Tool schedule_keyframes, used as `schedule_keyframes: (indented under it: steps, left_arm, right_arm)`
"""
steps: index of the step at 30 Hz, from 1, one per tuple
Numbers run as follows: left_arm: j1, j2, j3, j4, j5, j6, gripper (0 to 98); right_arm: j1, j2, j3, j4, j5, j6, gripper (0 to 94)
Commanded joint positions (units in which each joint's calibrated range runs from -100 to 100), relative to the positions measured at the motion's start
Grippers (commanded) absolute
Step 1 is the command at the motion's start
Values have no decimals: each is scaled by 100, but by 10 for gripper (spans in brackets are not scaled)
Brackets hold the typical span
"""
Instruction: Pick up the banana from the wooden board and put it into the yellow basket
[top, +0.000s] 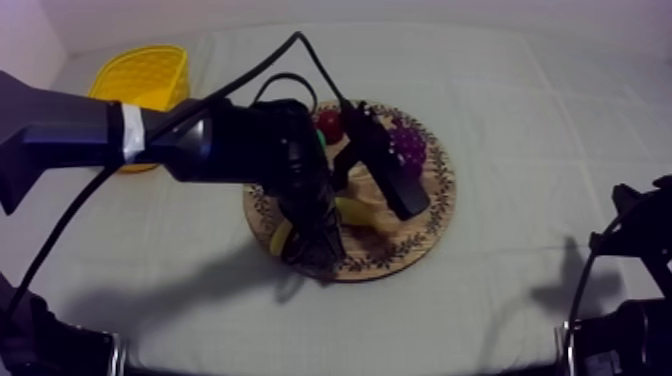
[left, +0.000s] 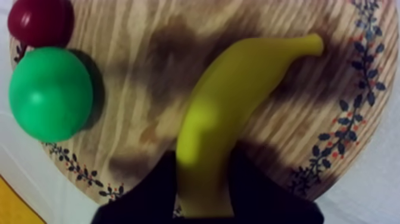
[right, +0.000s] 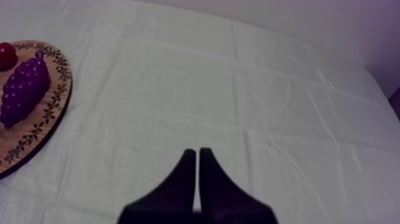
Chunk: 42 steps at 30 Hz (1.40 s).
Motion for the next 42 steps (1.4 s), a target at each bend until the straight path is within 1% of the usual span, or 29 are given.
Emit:
schedule_keyframes:
  steps: [1,5,8,12,16,20,25,30,36,42]
  left_arm:
    - [6,-23,36,6,77,35,278]
    - [42,-233,61,-33,247,51,279]
    - [63,-553,98,-99,384,84,281]
    - [56,-1051,111,-209,733,96,281]
    - [-45,-1574,76,-344,1023,52,281]
    - [-251,-2095,-49,-485,1250,-65,284]
    - [-646,-2538,-425,-635,1460,-276,287]
    - [-1149,-2728,-915,-751,1573,-458,290]
    - [-1868,-2766,-1371,-792,1518,-643,290]
    - [-2567,-2649,-1547,-765,1131,-729,295]
  right_arm:
    - [1,-2,2,1,-1,1,3]
    - [1,-2,2,1,-1,1,3]
    - [1,-2,2,1,-1,1,3]
    - [1,-2,2,1,-1,1,3]
    - [1,-2,2,1,-1,1,3]
    - [1,-2,2,1,-1,1,3]
    - [1,-2,2,1,-1,1,3]
    - [1,-2,2,1,-1,1,3]
    - [1,-2,2,1,-1,1,3]
    - [1,-2,2,1,-1,1,3]
